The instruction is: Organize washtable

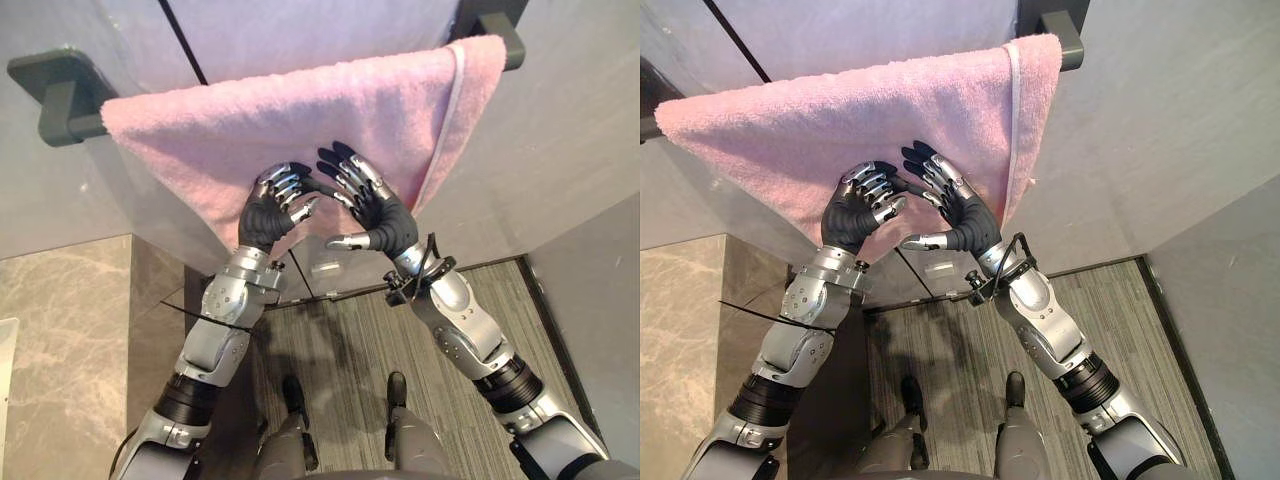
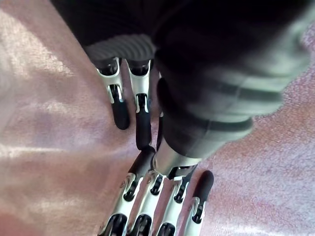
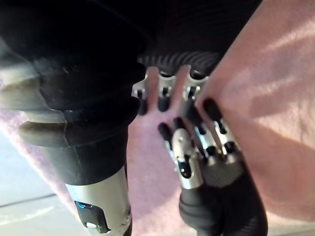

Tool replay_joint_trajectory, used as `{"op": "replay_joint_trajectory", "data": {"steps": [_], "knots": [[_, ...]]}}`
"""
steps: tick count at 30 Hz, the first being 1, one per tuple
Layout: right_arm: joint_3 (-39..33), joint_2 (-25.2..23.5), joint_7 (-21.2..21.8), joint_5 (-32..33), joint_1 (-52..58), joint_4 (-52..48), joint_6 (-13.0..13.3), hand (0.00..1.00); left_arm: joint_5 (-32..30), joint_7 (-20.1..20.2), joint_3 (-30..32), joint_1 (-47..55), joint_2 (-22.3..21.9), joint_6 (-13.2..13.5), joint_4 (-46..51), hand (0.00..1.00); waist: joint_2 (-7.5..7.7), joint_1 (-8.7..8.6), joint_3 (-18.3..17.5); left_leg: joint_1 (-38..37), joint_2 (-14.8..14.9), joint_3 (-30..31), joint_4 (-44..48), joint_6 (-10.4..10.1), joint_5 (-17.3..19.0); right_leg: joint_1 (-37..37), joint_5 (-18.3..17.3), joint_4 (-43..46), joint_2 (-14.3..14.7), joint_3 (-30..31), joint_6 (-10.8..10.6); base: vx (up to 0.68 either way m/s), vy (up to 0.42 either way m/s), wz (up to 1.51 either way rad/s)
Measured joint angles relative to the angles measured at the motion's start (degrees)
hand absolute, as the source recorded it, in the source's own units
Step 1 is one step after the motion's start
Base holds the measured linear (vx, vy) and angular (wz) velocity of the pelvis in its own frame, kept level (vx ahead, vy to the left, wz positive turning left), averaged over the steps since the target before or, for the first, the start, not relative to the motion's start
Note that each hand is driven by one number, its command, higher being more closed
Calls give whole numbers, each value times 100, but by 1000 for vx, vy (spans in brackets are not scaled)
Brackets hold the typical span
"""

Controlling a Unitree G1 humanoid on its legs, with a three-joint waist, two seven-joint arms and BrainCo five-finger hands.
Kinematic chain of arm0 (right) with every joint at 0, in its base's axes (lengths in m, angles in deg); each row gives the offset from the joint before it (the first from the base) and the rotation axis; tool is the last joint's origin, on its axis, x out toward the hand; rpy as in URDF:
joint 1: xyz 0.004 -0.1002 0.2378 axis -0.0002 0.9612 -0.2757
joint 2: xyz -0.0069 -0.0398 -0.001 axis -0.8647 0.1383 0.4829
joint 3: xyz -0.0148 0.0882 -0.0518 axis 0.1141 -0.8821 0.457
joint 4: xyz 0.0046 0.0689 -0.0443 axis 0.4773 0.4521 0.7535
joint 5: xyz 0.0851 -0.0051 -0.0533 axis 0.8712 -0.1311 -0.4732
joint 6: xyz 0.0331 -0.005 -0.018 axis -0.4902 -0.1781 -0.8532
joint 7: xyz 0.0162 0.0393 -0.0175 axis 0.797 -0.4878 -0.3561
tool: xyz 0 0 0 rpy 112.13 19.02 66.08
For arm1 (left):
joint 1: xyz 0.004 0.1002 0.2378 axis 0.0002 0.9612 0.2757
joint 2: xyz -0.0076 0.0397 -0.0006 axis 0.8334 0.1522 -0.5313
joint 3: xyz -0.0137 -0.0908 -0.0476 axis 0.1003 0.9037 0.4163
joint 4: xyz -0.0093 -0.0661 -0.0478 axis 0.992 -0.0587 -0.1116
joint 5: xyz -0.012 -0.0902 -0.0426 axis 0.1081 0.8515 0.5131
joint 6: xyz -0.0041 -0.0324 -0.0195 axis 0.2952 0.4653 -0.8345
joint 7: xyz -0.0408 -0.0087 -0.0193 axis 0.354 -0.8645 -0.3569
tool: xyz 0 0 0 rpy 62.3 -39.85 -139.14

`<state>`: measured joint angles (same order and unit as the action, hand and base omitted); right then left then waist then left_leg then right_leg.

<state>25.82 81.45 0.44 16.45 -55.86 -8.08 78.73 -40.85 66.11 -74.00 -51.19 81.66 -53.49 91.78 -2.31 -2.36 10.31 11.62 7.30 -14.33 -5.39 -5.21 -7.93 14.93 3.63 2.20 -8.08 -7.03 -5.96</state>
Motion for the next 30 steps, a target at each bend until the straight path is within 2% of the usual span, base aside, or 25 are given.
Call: {"op": "replay_joint_trajectory", "data": {"steps": [4, 9, 19, 24, 30], "knots": [[-39, -54, 65, -1, 7, 61, 0, 0, -236, -4, 128, -129, -146, 111, -186, 0, -5, 5, 53, 23, 0, -2, 0, 14, -18, 34, 29, 0, 2, 22, 3, 0, 0, 0], [-232, -154, 115, -16, 107, 283, -43, 0, -547, -104, 371, -149, -398, 113, -198, 0, -4, 7, 150, 58, -2, -28, -2, 29, -48, 87, 99, -38, 7, 82, -8, -18, 11, -5], [-680, -211, 82, -242, 341, 500, -134, 0, -874, -151, 723, -138, -661, 116, -301, 0, -7, 2, 161, 143, -3, -85, -4, 47, -84, 141, 233, -155, 15, 112, -5, -3, 3, -1], [-1065, -227, -22, -482, 495, 660, -229, 0, -1321, -225, 905, -130, -865, 104, -316, 0, -17, 2, 190, 151, -3, -88, -5, 56, -91, 142, 252, -171, 16, 113, -8, 0, 0, 0], [-1343, -329, -36, -638, 779, 677, -244, 0, -1534, -242, 1036, -66, -992, 112, -314, 0, -17, 1, 213, 154, -1, -126, -6, 56, -91, 140, 280, -226, 21, 140, -11, 12, 2, -2]]}}
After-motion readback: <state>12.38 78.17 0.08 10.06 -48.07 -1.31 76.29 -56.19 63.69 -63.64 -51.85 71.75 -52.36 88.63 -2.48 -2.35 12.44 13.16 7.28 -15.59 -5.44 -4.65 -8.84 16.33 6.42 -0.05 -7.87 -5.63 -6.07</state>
